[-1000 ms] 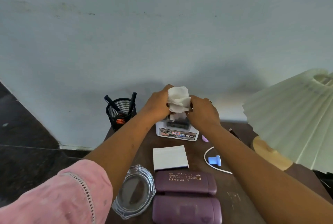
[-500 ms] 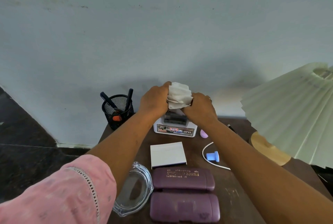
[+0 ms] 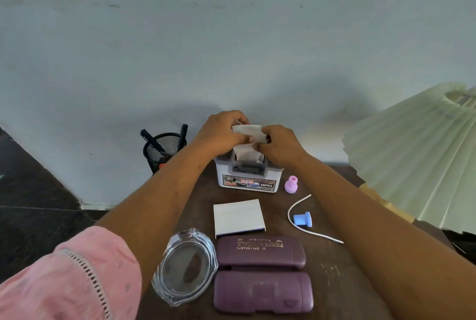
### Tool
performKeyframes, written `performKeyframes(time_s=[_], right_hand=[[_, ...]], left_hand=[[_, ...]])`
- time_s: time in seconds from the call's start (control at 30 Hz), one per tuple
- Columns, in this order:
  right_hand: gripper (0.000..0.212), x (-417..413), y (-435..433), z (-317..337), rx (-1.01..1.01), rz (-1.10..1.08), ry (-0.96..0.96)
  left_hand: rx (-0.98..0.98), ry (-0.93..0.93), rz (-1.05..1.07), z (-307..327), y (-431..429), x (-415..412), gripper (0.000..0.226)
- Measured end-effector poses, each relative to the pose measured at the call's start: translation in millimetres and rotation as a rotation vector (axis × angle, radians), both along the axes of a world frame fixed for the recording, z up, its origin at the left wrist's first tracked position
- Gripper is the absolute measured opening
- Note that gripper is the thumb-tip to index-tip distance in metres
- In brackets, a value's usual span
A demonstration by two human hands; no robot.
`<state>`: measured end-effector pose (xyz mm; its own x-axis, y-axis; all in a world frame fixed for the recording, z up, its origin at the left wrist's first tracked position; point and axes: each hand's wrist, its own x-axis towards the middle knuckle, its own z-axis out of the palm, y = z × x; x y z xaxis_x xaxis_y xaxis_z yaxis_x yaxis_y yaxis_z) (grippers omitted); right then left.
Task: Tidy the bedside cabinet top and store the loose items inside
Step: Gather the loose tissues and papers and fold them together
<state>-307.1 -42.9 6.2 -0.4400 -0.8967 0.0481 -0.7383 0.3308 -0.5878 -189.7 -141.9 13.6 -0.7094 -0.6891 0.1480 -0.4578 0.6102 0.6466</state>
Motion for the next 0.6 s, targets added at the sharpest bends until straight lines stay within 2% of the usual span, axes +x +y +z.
performKeyframes(time_s=[0.07,0.1,0.2,0.33,0.47,0.6], right_hand=[[0.029,1,0,1,-0.038,-0.011,-0.026],[0.034,1,0,2,-0.040,-0.022,-0.013],[0.033,4,2,0,-0.012,-0.020,0.108],[0.038,8,0,-1,0.012,-0.014,0.207],[0.044,9,-2,1,0.017,-0.009,0.211],[0.051,3,5,1,-0.086,-0.067,0.075]], left_hand=[[-0.022,-0.016,-0.010,-2,0,-1,0.030],[-0.037,-0.026,-0.025,-4,1,-1,0.030],[-0.144,-0.034,-0.047,-10,9,-2,0.034],[-0.450,-0.150,0.004,-20,21,-5,0.042],[-0.427,-0.259,-0.041,-21,22,-8,0.045],[-0.430,-0.374,-0.088,-13,20,-7,0.044]])
